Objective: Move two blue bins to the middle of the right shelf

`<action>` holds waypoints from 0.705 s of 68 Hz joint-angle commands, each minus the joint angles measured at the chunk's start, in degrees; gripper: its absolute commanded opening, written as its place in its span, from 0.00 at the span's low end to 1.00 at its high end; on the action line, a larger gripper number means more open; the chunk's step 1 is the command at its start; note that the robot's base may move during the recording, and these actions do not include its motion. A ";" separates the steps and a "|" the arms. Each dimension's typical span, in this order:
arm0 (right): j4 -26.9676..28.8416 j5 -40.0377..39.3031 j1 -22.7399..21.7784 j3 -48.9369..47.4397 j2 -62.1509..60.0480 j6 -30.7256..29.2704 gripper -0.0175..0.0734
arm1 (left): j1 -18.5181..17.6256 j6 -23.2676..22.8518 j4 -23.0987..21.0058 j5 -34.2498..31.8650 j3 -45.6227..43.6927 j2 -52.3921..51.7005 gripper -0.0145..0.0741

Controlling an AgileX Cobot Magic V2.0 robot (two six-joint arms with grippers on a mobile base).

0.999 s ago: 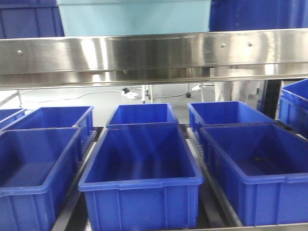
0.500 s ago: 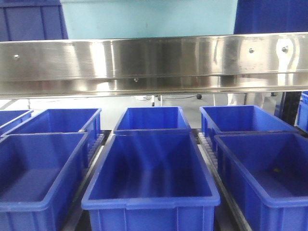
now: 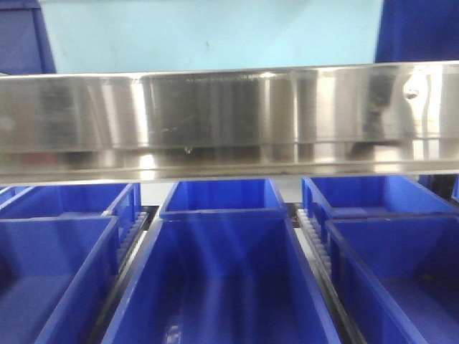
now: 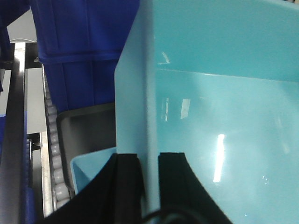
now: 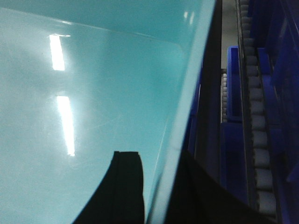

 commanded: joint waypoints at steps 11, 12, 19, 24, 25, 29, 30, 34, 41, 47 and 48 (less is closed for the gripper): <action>-1.76 -0.81 -0.53 -0.45 -0.42 -1.13 0.03 | 0.23 -0.55 -0.85 -3.72 -1.03 -1.12 0.04; -1.76 -0.81 -0.53 -0.45 -0.42 -1.13 0.03 | 0.23 -0.55 -0.85 -3.72 -1.03 -1.12 0.04; -1.76 -0.81 -0.53 -0.45 -0.42 -1.13 0.03 | 0.23 -0.55 -0.85 -3.72 -1.03 -1.12 0.04; -1.76 -0.81 -0.53 -0.45 -0.42 -1.13 0.03 | 0.23 -0.55 -0.85 -3.72 -1.03 -1.12 0.04; -1.76 -0.81 -0.53 -0.45 -0.42 -1.13 0.03 | 0.23 -0.55 -0.85 -3.72 -1.03 -1.12 0.04; -1.76 -0.81 -0.53 -0.45 -0.42 -1.13 0.03 | 0.23 -0.55 -0.85 -3.72 -1.03 -1.12 0.04; -1.76 -0.81 -0.53 -0.45 -0.42 -1.13 0.03 | 0.23 -0.55 -0.85 -3.72 -1.03 -1.12 0.04; -1.76 -0.81 -0.53 -0.45 -0.42 -1.13 0.03 | 0.23 -0.55 -0.85 -3.72 -1.03 -1.12 0.04; -1.76 -0.81 -0.53 -0.45 -0.42 -1.13 0.03 | 0.23 -0.55 -0.85 -3.72 -1.03 -1.12 0.04; -1.76 -0.81 -0.53 -0.45 -0.42 -1.13 0.03 | 0.23 -0.55 -0.85 -3.72 -1.03 -1.12 0.04; -1.76 -0.81 -0.53 -0.45 -0.42 -1.13 0.03 | 0.23 -0.55 -0.85 -3.72 -1.03 -1.12 0.04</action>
